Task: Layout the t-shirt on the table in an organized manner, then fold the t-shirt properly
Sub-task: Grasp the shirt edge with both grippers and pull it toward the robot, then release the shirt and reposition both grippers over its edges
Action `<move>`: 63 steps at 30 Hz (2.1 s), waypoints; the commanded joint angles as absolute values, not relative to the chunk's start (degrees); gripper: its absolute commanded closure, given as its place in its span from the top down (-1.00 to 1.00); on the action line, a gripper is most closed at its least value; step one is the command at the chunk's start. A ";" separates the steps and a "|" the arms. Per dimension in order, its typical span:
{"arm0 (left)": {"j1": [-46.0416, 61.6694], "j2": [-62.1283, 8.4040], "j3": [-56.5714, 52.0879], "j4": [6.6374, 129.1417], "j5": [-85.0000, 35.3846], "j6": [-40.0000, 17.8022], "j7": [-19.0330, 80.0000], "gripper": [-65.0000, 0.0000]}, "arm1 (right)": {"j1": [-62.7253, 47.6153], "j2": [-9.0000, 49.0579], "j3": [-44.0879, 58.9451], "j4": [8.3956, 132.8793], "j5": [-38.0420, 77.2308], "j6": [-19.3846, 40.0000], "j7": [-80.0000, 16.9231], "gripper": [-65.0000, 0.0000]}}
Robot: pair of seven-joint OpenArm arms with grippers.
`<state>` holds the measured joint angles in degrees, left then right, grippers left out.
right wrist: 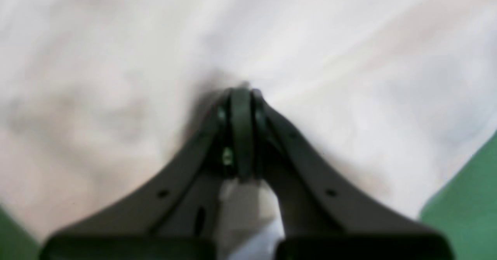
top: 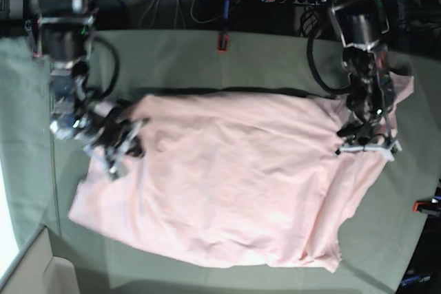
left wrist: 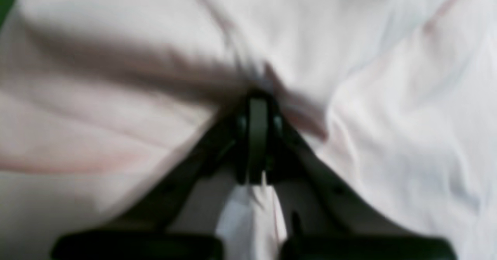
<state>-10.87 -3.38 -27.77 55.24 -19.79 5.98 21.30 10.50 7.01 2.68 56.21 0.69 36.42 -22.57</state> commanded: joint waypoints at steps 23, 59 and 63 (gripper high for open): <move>-29.32 -0.22 -27.82 58.07 -16.75 6.20 18.86 -1.00 | -6.29 0.75 -6.11 93.32 0.22 39.16 -25.80 -1.00; 3.65 -13.93 0.84 65.98 -35.03 6.81 17.71 -1.00 | 3.03 5.05 3.12 79.69 0.04 39.16 -25.71 -1.00; 1.98 -16.84 -7.78 65.89 -35.03 6.81 17.36 -1.00 | 2.95 4.35 3.03 79.69 0.04 39.16 -25.71 -1.00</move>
